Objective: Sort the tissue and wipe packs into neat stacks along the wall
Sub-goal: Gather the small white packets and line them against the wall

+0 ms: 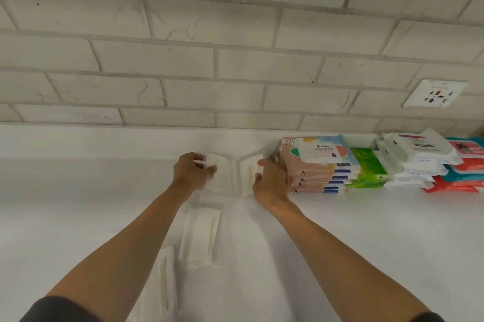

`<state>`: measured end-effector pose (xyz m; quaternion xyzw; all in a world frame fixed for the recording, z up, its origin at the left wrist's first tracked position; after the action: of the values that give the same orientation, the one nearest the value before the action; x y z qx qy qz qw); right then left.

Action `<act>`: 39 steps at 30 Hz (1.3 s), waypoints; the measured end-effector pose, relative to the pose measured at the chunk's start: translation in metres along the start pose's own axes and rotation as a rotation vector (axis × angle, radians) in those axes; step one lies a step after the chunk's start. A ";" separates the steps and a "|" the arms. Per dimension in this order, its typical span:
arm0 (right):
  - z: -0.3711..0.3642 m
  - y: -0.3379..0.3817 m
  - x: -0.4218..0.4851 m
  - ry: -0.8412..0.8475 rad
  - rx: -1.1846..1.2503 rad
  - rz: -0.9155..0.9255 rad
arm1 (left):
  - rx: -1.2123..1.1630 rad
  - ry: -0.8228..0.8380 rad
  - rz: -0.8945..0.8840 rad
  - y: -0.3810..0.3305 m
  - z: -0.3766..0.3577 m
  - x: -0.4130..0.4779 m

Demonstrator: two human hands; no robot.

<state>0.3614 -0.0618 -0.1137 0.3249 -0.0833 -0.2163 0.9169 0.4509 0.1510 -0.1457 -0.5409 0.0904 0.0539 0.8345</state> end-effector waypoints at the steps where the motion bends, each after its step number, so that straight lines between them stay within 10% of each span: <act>1: -0.002 -0.001 0.002 -0.001 -0.019 -0.001 | 0.033 -0.016 -0.018 -0.002 -0.001 0.002; 18: -0.030 0.005 -0.020 0.096 -0.466 0.142 | 0.347 -0.052 -0.170 0.003 -0.015 0.007; 39: -0.025 -0.004 -0.014 0.044 -0.372 0.067 | 0.298 -0.081 -0.131 0.002 -0.007 -0.005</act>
<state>0.3544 -0.0443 -0.1355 0.1516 -0.0325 -0.1901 0.9694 0.4453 0.1453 -0.1498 -0.4133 0.0283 0.0072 0.9101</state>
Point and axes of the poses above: each hand's wrist, its own x-axis towards the middle knuckle, its own z-axis out of the back of the hand, y = z × x, the point moved 10 cm from there along x, towards the middle knuckle
